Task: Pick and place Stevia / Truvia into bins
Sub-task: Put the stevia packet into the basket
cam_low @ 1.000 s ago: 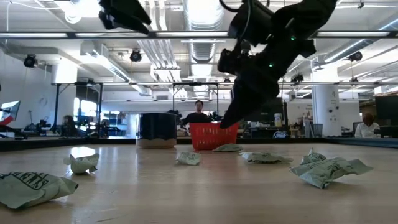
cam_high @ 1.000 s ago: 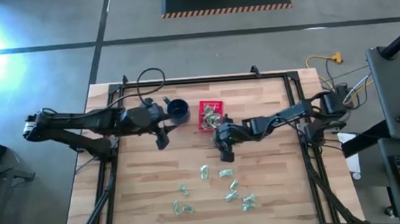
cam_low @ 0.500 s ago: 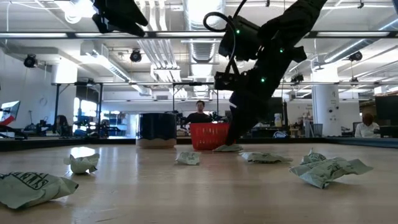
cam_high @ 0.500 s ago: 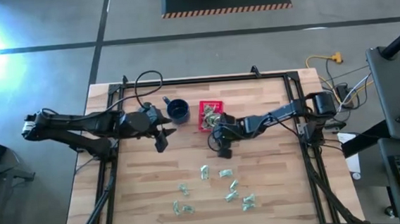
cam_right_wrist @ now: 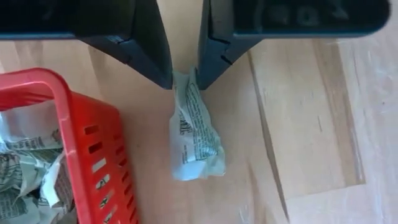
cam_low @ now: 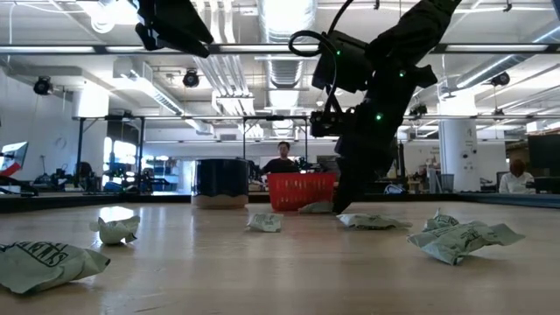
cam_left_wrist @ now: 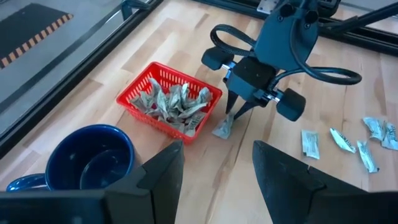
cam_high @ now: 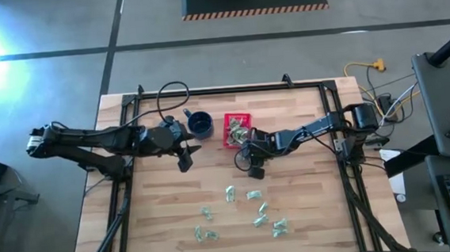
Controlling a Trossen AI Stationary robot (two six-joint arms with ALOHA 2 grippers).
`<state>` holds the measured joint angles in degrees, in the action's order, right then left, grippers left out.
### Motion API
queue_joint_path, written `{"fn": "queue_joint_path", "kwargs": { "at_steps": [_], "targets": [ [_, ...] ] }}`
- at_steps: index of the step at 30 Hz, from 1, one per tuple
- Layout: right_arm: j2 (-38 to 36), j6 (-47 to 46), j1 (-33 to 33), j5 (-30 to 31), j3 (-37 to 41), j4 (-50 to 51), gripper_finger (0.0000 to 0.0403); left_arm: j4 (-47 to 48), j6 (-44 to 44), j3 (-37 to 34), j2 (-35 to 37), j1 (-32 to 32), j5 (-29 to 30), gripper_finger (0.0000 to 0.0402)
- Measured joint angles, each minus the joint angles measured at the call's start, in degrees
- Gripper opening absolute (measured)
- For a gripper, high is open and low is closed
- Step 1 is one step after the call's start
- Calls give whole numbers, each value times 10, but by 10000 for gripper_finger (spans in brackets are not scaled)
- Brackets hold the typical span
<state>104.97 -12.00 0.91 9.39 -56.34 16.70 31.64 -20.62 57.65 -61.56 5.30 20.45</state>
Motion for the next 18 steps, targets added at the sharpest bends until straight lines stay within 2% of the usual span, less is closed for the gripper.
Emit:
{"fn": "queue_joint_path", "kwargs": {
  "at_steps": [9, 18],
  "targets": [
    [0, 2, 0, -19, 0, -4, 15, -12, 0, 0, -2, 2, 0, 176],
    [-21, 0, -21, -26, -1, 15, 10, -12, 0, 0, -2, 5, 0, 176]
  ]
}}
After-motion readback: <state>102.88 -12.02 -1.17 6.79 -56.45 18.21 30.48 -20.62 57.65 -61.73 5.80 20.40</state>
